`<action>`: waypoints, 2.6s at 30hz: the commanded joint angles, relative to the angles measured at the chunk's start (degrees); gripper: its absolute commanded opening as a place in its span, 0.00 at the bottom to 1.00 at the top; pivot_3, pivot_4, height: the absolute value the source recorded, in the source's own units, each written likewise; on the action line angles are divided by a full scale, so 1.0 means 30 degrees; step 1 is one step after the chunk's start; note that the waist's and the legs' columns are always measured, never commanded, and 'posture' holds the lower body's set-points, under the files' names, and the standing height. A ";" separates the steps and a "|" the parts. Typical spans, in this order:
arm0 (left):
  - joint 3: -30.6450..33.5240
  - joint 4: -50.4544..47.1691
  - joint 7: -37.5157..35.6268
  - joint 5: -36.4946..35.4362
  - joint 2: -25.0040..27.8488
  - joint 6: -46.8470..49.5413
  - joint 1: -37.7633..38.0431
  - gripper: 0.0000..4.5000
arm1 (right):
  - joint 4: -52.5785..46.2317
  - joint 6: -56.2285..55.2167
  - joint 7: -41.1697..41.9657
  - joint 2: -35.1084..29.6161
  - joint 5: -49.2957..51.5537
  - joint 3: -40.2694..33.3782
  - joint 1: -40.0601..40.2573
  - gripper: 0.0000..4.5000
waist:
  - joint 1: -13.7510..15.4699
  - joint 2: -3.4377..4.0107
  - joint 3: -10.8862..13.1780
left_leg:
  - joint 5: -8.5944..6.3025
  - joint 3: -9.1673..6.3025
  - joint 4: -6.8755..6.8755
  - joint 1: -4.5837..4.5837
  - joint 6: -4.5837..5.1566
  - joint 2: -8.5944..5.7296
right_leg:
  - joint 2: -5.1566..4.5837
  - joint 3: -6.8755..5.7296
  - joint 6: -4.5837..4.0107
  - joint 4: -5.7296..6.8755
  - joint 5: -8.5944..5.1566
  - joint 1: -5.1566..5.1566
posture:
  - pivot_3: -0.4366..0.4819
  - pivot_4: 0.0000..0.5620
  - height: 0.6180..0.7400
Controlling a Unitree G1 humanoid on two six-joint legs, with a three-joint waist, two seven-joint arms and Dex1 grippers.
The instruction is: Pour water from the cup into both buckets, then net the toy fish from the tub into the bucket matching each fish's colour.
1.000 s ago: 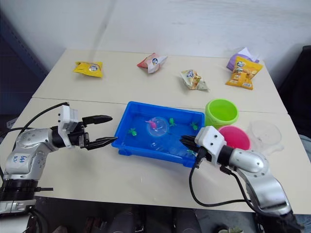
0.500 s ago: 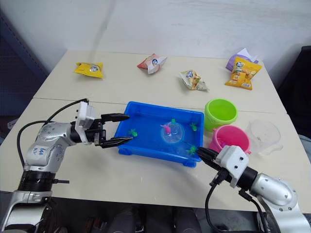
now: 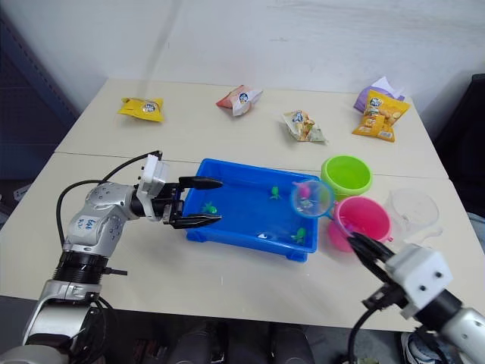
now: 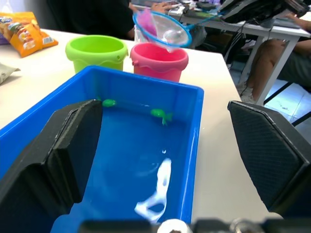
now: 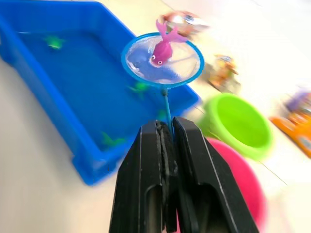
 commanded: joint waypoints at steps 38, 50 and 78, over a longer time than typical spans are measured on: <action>0.0435 0.0583 -0.0012 0.0210 -0.0116 -0.1251 -0.0446 0.99 | 0.8578 -1.4754 -0.5834 -0.7003 -1.0080 -0.0493 -0.0746 0.00 | -0.0294 0.0024 -0.0010 | 0.0008 0.0029 -0.0064 0.0295 -0.0047 0.0012 | 0.0028 0.0063 -0.0004 -0.0045 -0.0006 0.0266 | 0.48 0.27 0.98; 0.0329 0.0645 -0.0270 0.0266 0.0286 -0.1359 0.0327 0.99 | 0.9732 -0.9550 0.2436 -1.4056 -0.9005 1.0058 -1.2490 0.00 | -0.0185 0.0021 0.0012 | -0.0015 -0.0001 -0.0037 0.0245 -0.0003 0.0024 | 0.0011 0.0025 -0.0004 -0.0067 -0.0006 0.0236 | 0.48 0.27 0.98; 0.0022 0.0590 -0.0234 0.0335 -0.0552 -0.0686 -0.0206 0.99 | 1.2628 -0.8692 1.0701 -1.1778 -1.2374 1.7456 -2.2883 0.00 | -0.0231 0.0025 0.0016 | -0.0027 -0.0003 0.0054 0.0153 0.0012 0.0021 | -0.0005 -0.0017 -0.0001 -0.0046 -0.0004 0.0189 | 0.48 0.27 0.98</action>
